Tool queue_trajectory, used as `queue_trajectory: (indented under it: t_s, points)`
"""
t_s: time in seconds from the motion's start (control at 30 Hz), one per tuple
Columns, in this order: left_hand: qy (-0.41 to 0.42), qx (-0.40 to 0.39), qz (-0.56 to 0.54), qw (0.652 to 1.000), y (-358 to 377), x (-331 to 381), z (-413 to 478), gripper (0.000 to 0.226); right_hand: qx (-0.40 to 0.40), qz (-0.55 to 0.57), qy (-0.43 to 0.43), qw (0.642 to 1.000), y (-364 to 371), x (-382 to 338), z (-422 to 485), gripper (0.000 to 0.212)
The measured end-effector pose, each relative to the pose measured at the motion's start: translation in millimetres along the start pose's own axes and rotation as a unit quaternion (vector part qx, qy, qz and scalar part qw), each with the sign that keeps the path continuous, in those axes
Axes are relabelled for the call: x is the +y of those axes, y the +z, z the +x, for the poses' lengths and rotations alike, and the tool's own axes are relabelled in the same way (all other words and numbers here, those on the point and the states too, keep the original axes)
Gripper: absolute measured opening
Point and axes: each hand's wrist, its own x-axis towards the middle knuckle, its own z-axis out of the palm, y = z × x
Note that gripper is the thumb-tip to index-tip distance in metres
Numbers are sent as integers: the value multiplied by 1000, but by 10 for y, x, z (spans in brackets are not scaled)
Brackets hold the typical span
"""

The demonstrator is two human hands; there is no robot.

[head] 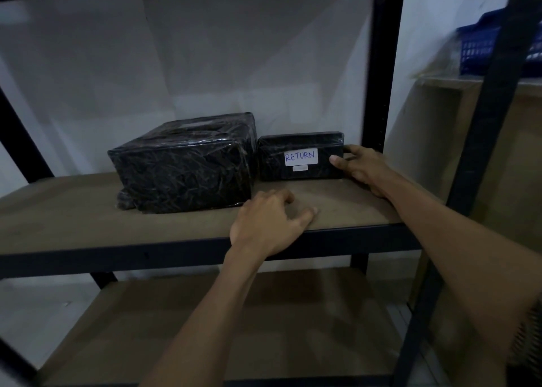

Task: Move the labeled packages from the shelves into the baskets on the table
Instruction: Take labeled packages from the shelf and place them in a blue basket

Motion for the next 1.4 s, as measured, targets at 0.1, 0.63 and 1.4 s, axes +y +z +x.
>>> queue_trajectory:
  t_s: [0.1, 0.63, 1.4]
  points:
    - [-1, 2, 4, 1000, 8, -3, 0, 65, 0, -7, -1, 1000, 1, -16, -21, 47]
    - [14, 28, 2, 999, 19, -13, -25, 54, -9, -8, 40, 999, 7, 26, -11, 38]
    - [-211, -152, -338, 905, -3366, 1257, -1747, 4, 48, 201, 397, 894, -950, -3076, -2793, 35]
